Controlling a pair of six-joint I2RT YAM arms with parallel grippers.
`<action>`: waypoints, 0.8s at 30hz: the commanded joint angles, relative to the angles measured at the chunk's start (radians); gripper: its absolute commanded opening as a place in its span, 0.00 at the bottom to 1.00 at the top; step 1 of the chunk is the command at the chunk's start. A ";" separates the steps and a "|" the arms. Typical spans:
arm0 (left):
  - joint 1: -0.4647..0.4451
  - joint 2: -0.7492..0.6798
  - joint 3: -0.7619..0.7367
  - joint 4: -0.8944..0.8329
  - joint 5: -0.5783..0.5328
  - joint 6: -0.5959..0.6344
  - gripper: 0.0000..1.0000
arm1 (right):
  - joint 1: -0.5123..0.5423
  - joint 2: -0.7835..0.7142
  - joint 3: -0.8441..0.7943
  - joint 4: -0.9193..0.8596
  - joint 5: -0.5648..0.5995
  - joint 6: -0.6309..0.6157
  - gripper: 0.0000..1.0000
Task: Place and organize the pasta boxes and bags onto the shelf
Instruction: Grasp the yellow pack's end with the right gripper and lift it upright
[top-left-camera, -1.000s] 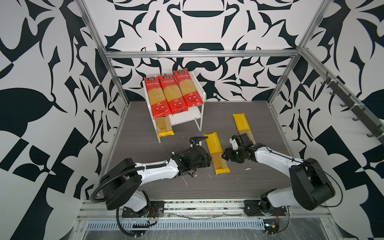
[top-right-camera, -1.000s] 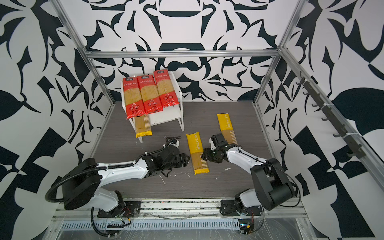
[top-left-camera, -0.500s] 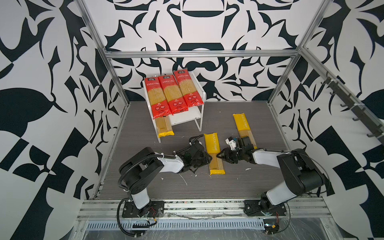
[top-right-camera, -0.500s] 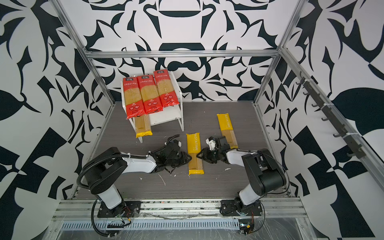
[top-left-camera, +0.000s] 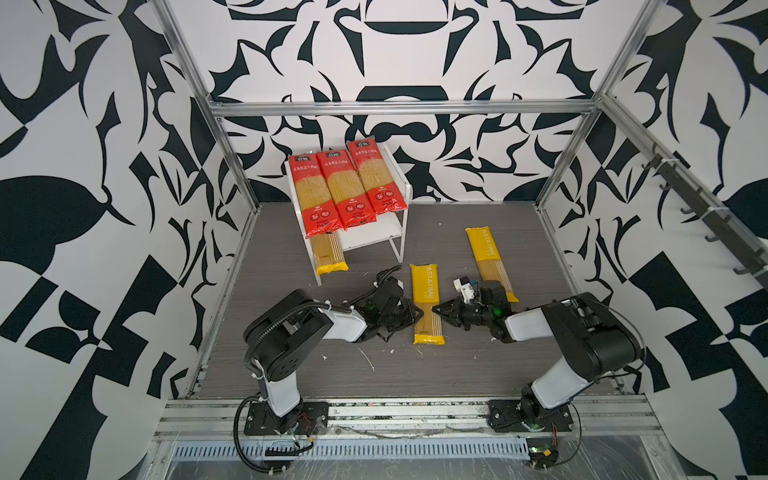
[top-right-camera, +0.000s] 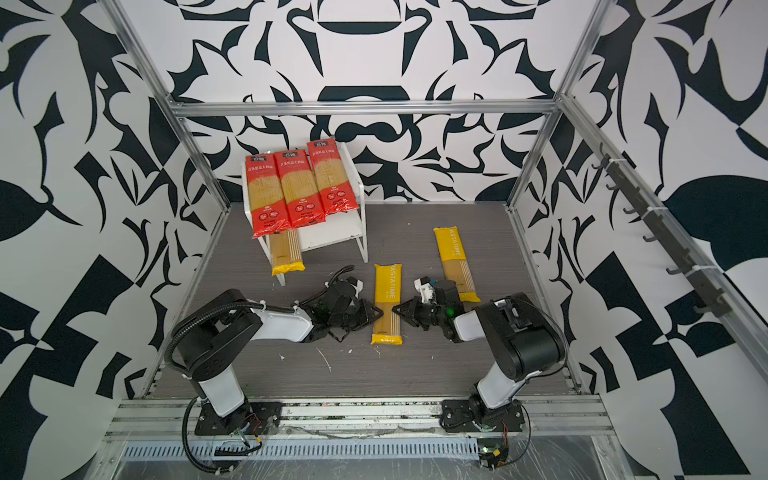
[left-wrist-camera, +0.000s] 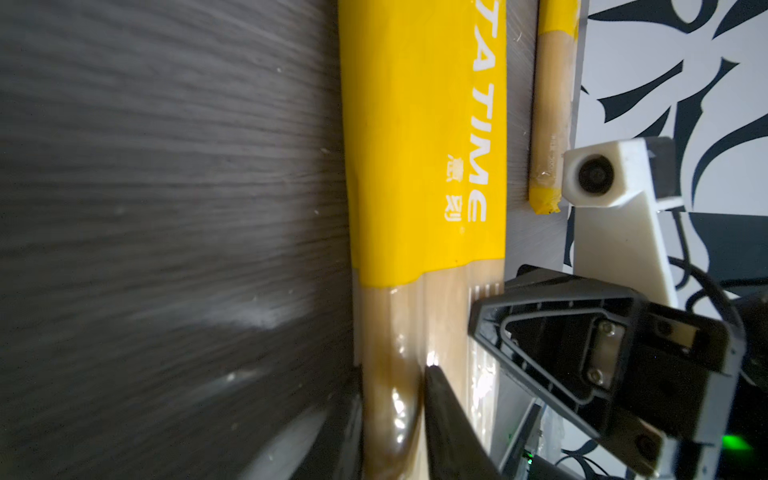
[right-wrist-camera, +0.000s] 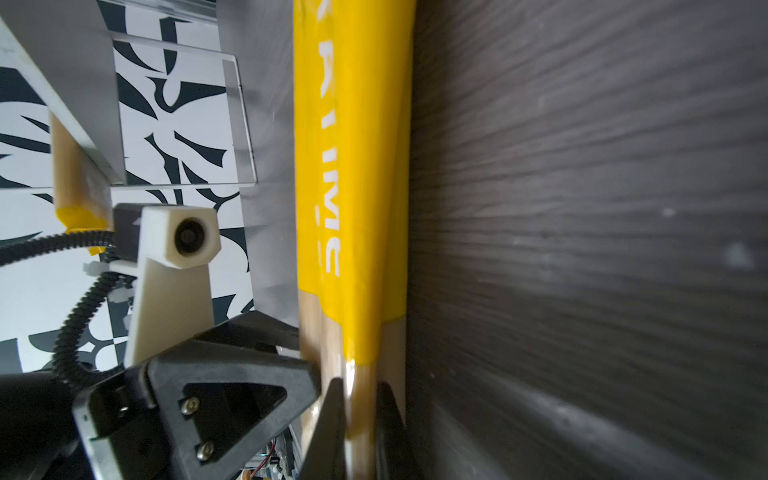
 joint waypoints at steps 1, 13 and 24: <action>0.004 -0.082 -0.035 0.048 0.082 0.010 0.37 | 0.021 -0.113 0.013 0.076 -0.049 0.032 0.00; 0.078 -0.320 -0.099 0.050 0.121 0.017 0.62 | 0.021 -0.468 0.025 -0.173 -0.023 -0.041 0.00; 0.139 -0.353 -0.160 0.295 0.185 -0.083 0.83 | 0.045 -0.623 0.072 -0.067 -0.055 0.144 0.00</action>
